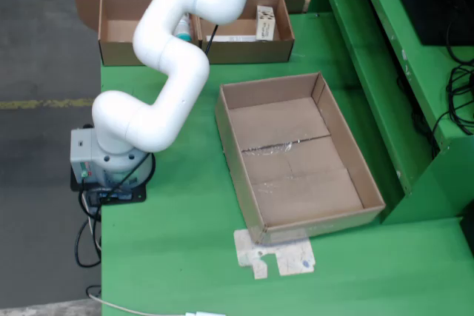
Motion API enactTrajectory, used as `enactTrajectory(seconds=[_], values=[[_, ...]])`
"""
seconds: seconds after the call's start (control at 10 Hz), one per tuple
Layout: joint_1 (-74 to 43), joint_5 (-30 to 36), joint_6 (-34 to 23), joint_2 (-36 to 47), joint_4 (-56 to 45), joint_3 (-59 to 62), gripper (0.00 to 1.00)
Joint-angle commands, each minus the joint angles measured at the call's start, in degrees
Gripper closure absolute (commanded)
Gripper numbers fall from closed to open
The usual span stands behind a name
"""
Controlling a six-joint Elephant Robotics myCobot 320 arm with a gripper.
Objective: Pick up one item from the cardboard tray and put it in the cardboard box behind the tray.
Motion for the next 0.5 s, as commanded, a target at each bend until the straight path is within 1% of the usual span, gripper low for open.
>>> enactTrajectory(seconds=[0.0,0.1,0.2,0.3,0.4], values=[[-6.89,14.62,21.03,16.42,-28.57,1.49,0.0],[-8.25,22.4,26.81,23.79,-47.75,1.49,0.0],[-8.71,26.02,29.94,29.31,-61.76,1.49,0.0],[-6.4,29.8,36.87,41.26,-87.04,1.49,0.0],[-6.4,29.8,36.87,41.26,-87.04,1.49,0.0]])
